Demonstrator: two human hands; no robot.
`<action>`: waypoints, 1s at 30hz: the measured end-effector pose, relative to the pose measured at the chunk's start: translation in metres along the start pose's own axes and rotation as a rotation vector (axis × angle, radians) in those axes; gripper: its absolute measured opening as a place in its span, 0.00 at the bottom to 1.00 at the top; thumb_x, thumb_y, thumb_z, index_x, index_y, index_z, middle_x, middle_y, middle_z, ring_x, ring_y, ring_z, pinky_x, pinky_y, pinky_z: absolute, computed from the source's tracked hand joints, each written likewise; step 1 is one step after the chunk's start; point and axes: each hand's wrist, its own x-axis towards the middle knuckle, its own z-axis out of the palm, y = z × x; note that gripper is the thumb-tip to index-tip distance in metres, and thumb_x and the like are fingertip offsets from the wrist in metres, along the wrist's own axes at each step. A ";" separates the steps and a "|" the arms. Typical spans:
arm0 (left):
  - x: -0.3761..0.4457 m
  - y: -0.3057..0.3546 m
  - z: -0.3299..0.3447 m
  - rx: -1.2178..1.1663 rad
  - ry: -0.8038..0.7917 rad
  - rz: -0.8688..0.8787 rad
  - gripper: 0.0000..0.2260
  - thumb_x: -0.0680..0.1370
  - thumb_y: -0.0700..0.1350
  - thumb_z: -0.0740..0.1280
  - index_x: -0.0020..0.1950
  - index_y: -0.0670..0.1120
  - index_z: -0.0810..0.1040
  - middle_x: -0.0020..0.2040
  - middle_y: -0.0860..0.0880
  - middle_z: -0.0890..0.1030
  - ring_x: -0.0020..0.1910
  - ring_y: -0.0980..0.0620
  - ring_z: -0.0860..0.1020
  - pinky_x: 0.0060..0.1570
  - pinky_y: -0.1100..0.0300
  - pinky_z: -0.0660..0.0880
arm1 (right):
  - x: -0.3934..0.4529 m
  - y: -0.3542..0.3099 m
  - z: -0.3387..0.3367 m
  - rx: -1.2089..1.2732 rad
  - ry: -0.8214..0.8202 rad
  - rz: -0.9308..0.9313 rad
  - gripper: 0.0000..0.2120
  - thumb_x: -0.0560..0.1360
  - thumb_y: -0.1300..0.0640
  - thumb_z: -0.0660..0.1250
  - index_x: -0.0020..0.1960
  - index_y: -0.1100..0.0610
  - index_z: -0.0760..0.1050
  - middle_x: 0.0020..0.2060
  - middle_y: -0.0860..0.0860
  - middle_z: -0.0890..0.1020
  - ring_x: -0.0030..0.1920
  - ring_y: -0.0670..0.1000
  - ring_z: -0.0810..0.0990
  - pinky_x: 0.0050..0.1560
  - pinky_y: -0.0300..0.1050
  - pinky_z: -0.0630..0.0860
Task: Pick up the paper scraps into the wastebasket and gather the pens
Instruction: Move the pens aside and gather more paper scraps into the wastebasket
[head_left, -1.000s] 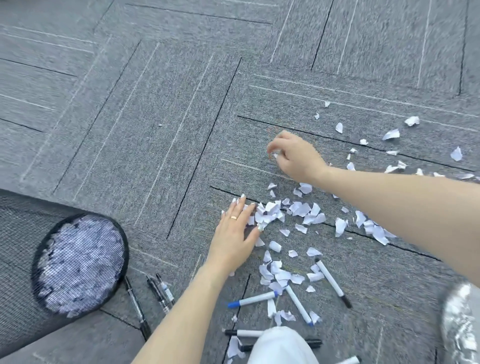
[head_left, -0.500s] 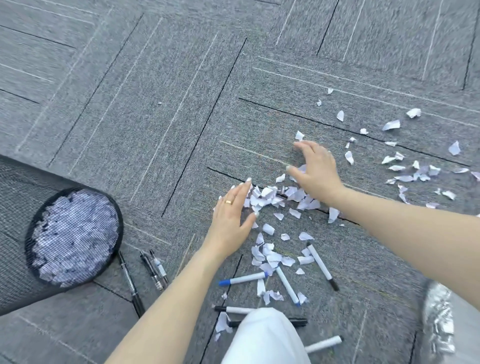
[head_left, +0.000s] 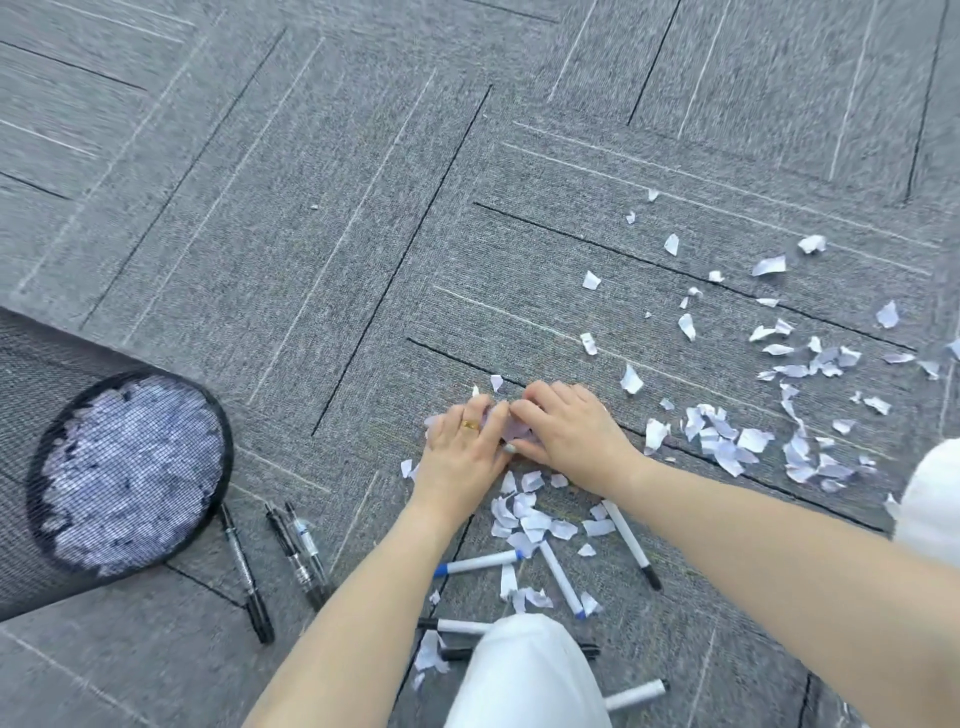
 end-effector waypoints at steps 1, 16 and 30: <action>0.001 0.001 -0.001 -0.029 0.003 0.027 0.17 0.72 0.53 0.57 0.57 0.46 0.67 0.52 0.47 0.70 0.45 0.48 0.71 0.42 0.55 0.71 | 0.001 -0.001 -0.003 0.005 -0.006 -0.017 0.14 0.72 0.42 0.53 0.47 0.52 0.66 0.40 0.50 0.77 0.36 0.52 0.76 0.35 0.44 0.71; 0.017 0.020 -0.065 -0.699 -0.025 -0.509 0.10 0.82 0.46 0.53 0.44 0.43 0.68 0.31 0.51 0.69 0.27 0.53 0.64 0.30 0.56 0.64 | 0.040 0.021 -0.061 0.773 -0.172 0.620 0.18 0.79 0.54 0.56 0.32 0.56 0.65 0.25 0.48 0.70 0.25 0.48 0.64 0.28 0.41 0.61; -0.020 -0.093 -0.318 -1.244 1.007 -1.029 0.10 0.81 0.43 0.56 0.39 0.47 0.67 0.32 0.51 0.66 0.25 0.57 0.62 0.19 0.68 0.60 | 0.230 -0.206 -0.204 1.741 -0.449 0.532 0.14 0.79 0.53 0.59 0.35 0.55 0.65 0.17 0.47 0.69 0.17 0.43 0.62 0.15 0.33 0.56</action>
